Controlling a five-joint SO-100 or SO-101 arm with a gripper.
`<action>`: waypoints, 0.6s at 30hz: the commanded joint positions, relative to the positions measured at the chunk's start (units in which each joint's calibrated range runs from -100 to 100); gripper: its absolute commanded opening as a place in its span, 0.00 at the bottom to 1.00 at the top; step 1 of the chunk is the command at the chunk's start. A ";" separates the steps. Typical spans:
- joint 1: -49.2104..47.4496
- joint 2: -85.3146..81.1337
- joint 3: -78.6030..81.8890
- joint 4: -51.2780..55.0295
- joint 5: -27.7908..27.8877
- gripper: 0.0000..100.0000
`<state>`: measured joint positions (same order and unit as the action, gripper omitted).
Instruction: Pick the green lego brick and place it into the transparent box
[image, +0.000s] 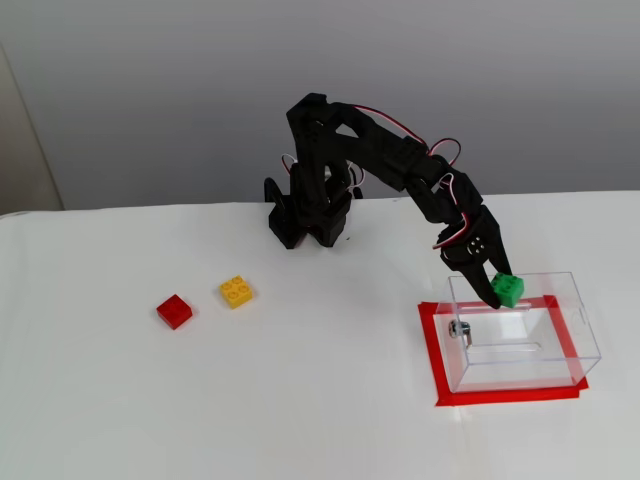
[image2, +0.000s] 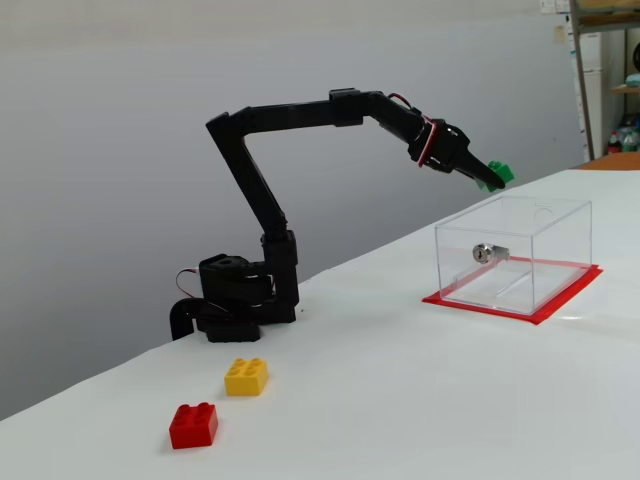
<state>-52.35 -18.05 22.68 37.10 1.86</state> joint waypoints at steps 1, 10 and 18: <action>0.19 2.65 -4.78 -0.55 0.18 0.02; -0.26 6.39 -6.77 -0.55 0.18 0.05; -1.22 6.39 -6.05 -0.55 -0.24 0.35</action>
<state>-52.88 -11.37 18.80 37.10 1.86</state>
